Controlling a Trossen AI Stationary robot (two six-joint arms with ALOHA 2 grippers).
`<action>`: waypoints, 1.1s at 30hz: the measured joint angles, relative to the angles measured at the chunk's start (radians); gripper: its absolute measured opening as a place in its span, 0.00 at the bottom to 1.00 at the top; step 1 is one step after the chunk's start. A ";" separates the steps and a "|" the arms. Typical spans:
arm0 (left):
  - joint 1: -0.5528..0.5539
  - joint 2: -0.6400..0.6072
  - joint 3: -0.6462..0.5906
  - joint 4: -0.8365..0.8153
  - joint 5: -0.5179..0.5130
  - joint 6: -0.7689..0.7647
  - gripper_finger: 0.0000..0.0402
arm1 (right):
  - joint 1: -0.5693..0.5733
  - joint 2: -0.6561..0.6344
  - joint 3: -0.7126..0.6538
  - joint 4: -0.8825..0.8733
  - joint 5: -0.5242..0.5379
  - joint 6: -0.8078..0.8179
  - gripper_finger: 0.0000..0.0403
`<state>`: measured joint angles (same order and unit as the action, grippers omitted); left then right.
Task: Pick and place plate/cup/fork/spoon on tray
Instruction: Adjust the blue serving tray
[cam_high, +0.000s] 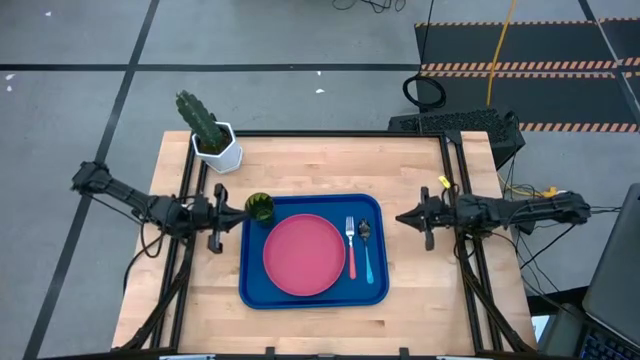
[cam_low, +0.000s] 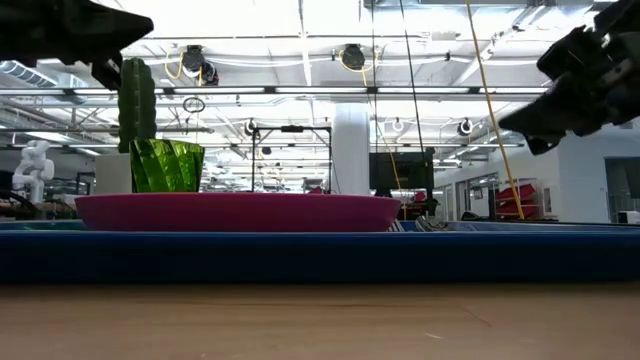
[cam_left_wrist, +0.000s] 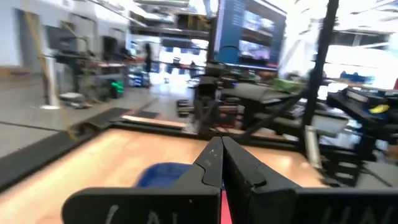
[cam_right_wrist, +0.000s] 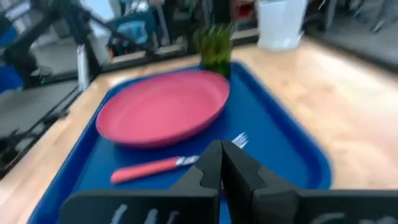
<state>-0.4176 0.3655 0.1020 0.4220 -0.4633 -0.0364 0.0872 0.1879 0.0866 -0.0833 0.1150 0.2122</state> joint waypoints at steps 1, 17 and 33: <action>-0.008 0.001 0.000 -0.004 0.010 -0.015 0.00 | -0.001 0.017 0.000 -0.007 -0.015 0.005 0.00; -0.202 0.220 0.000 -0.045 0.093 -0.435 0.00 | -0.059 0.099 -0.003 0.049 -0.011 -0.078 0.00; -0.256 0.460 0.122 -0.626 0.255 -1.119 0.00 | -0.088 0.100 -0.004 0.049 -0.012 -0.106 0.00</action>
<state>-0.6739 0.8260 0.2244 -0.2036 -0.2086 -1.1558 -0.0010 0.2874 0.0830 -0.0341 0.1030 0.1063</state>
